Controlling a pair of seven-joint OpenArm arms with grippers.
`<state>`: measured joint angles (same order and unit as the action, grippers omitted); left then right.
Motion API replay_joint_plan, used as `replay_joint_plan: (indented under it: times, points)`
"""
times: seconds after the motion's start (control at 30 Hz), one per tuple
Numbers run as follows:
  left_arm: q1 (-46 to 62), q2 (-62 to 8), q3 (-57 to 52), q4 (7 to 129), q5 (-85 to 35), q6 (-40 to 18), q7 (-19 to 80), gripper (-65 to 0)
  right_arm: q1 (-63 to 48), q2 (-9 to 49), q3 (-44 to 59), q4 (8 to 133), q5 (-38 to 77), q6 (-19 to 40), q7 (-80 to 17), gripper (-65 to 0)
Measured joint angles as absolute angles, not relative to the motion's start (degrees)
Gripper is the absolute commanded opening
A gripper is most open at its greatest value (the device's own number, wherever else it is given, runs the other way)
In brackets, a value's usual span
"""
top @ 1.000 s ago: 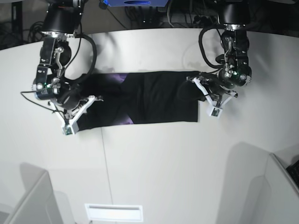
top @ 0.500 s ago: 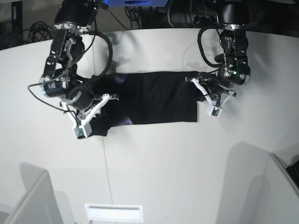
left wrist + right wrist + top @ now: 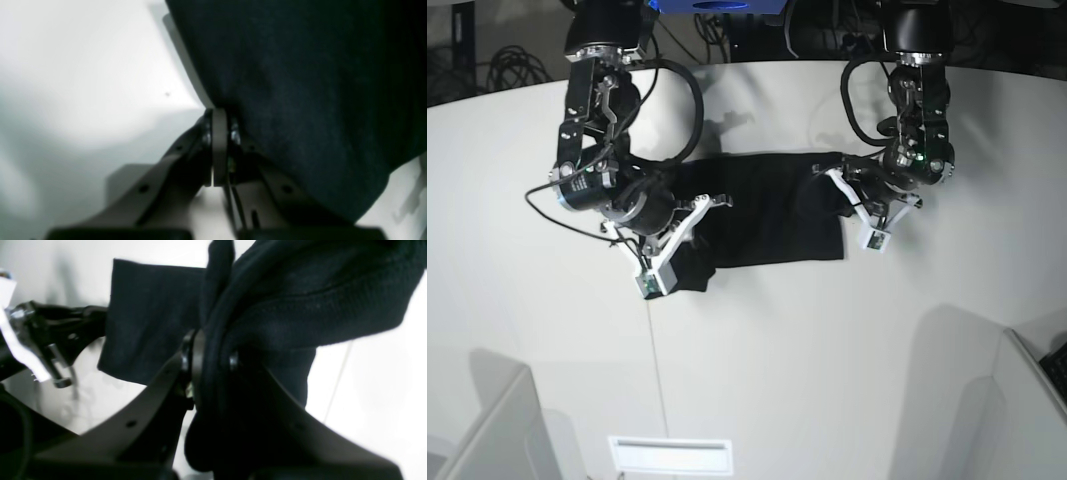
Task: Fold the T-shirt properly
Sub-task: 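Grasp both strip ends and fold them together toward the middle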
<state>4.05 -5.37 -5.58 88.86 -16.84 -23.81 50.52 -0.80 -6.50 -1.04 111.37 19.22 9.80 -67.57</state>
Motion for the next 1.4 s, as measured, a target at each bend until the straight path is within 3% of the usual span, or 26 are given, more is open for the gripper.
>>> replay_joint_plan:
  times: [0.57,0.83,0.97,1.4]
  points:
    - [2.2,-3.3,-1.5,88.3,-16.7,-24.0,52.1,-65.0,-0.8,-6.6,-1.1,111.4,19.3,9.8,-66.2,-65.0]
    - [2.2,-3.4,-1.8,88.3,-16.7,-24.0,52.1,-65.0,-0.9,-6.7,-9.0,111.7,19.7,9.4,-63.9,-65.0]
    - [2.2,-3.4,-1.9,88.4,-16.6,-24.0,52.1,-65.0,-0.9,-6.5,-11.8,110.5,19.0,5.2,-63.1,-65.0]
    - [2.9,-4.5,-2.2,88.7,-17.2,-24.0,52.0,-65.0,-1.5,-6.5,-15.0,104.1,19.4,2.5,-54.5,-65.0]
